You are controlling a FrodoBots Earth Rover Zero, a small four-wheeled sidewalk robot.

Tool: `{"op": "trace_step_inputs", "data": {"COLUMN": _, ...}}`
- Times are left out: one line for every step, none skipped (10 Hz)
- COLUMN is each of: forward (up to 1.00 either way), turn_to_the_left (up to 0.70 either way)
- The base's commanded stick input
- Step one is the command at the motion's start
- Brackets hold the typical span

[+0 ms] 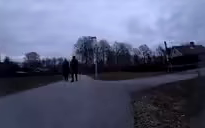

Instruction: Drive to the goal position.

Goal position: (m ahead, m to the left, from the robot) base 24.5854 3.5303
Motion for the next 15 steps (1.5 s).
{"op": "trace_step_inputs", "data": {"forward": 0.7, "turn_to_the_left": 0.0}}
{"op": "trace_step_inputs", "data": {"forward": 0.7, "turn_to_the_left": 0.0}}
{"op": "trace_step_inputs", "data": {"forward": 0.7, "turn_to_the_left": 0.0}}
{"op": "trace_step_inputs", "data": {"forward": 0.7, "turn_to_the_left": 0.0}}
{"op": "trace_step_inputs", "data": {"forward": 0.7, "turn_to_the_left": 0.0}}
{"op": "trace_step_inputs", "data": {"forward": 0.7, "turn_to_the_left": 0.0}}
{"op": "trace_step_inputs", "data": {"forward": 0.7, "turn_to_the_left": 0.0}}
{"op": "trace_step_inputs", "data": {"forward": 0.7, "turn_to_the_left": 0.0}}
{"op": "trace_step_inputs", "data": {"forward": 0.7, "turn_to_the_left": 0.0}}
{"op": "trace_step_inputs", "data": {"forward": 0.7, "turn_to_the_left": 0.0}}
{"op": "trace_step_inputs", "data": {"forward": 0.7, "turn_to_the_left": 0.0}}
{"op": "trace_step_inputs", "data": {"forward": 0.7, "turn_to_the_left": 0.0}}
{"op": "trace_step_inputs", "data": {"forward": 0.7, "turn_to_the_left": 0.0}}
{"op": "trace_step_inputs", "data": {"forward": 0.7, "turn_to_the_left": 0.0}}
{"op": "trace_step_inputs", "data": {"forward": 0.7, "turn_to_the_left": 0.0}}
